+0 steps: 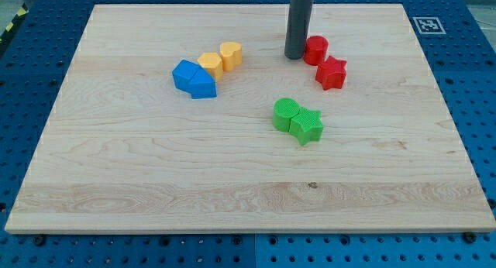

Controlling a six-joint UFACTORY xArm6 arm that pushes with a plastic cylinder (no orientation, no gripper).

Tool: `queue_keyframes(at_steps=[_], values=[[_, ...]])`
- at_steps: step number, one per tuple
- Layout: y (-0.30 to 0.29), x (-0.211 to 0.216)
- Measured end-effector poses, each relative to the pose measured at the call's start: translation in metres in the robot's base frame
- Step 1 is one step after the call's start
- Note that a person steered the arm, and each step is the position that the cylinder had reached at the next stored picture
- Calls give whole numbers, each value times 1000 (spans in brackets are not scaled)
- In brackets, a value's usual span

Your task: Push the red circle into the red star

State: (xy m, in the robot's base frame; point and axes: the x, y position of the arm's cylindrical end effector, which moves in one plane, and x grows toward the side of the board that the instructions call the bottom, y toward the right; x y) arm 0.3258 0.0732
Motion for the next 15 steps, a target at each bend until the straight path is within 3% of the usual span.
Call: queue_keyframes(at_steps=[4,7,15], values=[[32,-1],[48,-53],[79,-37]])
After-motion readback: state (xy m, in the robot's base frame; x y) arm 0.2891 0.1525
